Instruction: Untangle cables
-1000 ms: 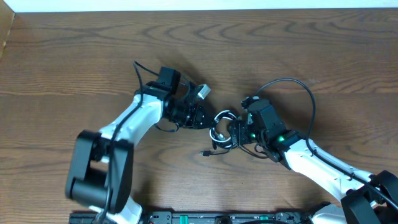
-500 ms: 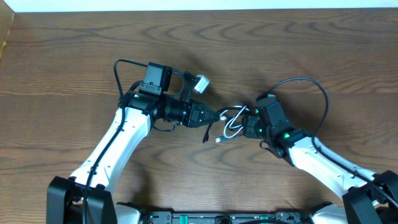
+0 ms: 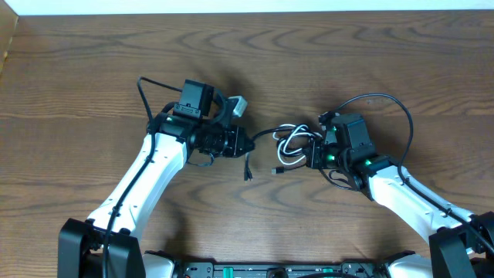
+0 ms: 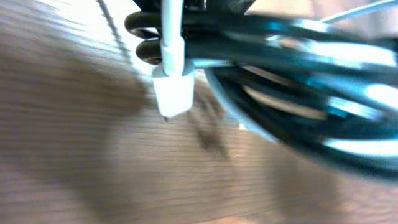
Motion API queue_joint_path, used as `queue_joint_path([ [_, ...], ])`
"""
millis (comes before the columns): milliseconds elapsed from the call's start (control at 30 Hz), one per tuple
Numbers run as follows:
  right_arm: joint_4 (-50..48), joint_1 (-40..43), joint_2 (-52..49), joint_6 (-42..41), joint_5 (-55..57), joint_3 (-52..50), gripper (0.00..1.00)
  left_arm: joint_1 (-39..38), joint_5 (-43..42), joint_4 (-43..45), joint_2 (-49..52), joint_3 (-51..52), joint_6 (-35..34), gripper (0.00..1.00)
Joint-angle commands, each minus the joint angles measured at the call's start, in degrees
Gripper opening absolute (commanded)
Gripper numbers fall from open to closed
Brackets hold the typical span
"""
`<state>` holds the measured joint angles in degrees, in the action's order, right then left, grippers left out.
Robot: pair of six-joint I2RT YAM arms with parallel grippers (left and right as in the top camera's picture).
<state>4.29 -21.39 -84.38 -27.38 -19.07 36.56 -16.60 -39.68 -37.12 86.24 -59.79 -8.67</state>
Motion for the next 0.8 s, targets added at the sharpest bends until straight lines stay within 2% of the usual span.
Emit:
queue_joint_path([
  [0,-0.7,0.6,-0.3,3.5,-6.5,0.3,0.02,0.2,8.9,-1.5,-0.6,0.2,-2.6,0.08],
  [500,-2.5,-2.5,-0.3,8.6,-22.1,0.3,0.01,0.1,8.9,-1.8,3.4,0.4,-2.6,0.08],
  [667,-2.7,-3.8,-0.3,9.2,-22.2,0.3,0.02,0.1,8.6,-1.8,6.3,0.4,-2.1,0.08],
  [767,-1.6,-3.9,-0.3,9.2,-21.4,0.3,0.05,0.1,8.7,-1.8,7.2,0.4,-1.9,0.11],
])
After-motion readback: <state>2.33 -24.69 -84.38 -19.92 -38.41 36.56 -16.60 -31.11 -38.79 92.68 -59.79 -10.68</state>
